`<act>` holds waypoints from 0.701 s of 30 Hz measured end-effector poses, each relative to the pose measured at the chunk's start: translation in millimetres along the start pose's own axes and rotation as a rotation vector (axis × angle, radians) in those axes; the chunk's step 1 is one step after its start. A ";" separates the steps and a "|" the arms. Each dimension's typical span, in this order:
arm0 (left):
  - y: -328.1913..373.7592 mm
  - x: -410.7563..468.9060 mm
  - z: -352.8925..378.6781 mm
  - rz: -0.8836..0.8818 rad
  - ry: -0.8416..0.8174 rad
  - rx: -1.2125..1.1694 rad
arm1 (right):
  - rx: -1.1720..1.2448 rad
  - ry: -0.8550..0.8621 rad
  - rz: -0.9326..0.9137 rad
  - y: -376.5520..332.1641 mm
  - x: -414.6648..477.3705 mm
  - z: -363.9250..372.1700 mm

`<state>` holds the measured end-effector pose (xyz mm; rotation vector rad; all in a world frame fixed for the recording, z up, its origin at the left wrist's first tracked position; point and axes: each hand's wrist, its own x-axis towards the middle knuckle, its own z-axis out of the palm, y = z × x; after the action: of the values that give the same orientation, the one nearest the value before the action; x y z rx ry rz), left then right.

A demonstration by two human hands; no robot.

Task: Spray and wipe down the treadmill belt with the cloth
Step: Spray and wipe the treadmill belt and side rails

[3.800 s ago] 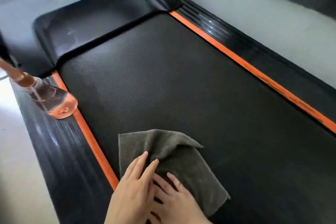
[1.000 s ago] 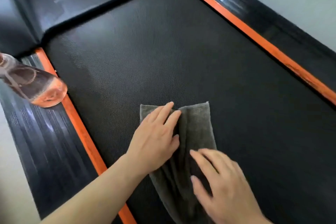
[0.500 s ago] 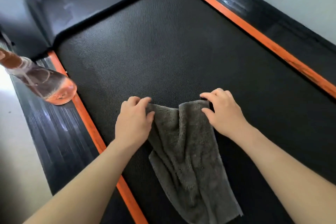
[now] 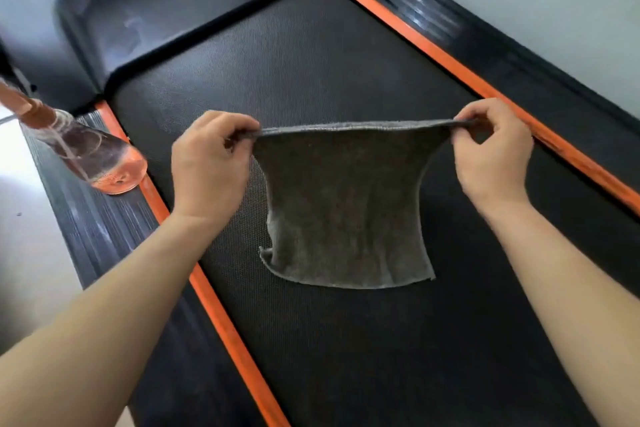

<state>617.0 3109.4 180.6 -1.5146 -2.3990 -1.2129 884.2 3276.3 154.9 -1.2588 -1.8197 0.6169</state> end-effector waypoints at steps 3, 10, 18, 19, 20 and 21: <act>-3.1 -39.1 -8.3 0.094 -0.142 0.096 | -0.110 -0.167 -0.128 10.1 -35.2 -20.8; -30.5 -111.3 -26.4 0.174 -0.787 0.241 | -0.300 -0.700 -0.259 45.0 -133.0 -69.2; -12.2 -56.5 39.9 -0.102 -0.645 0.332 | -0.373 -0.694 -0.050 25.2 -69.5 -3.1; -12.4 -51.2 46.6 -0.132 -0.678 0.364 | -0.428 -0.736 -0.019 24.7 -60.0 7.1; -12.8 -47.6 50.2 -0.157 -0.695 0.391 | -0.463 -0.765 -0.004 24.4 -52.3 15.2; -13.8 -45.2 51.6 -0.172 -0.700 0.409 | -0.489 -0.781 -0.012 23.5 -46.0 21.4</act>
<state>647.2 3106.1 117.6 -1.8167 -2.9781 -0.1442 886.1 3244.0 109.3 -1.4267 -2.7473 0.7488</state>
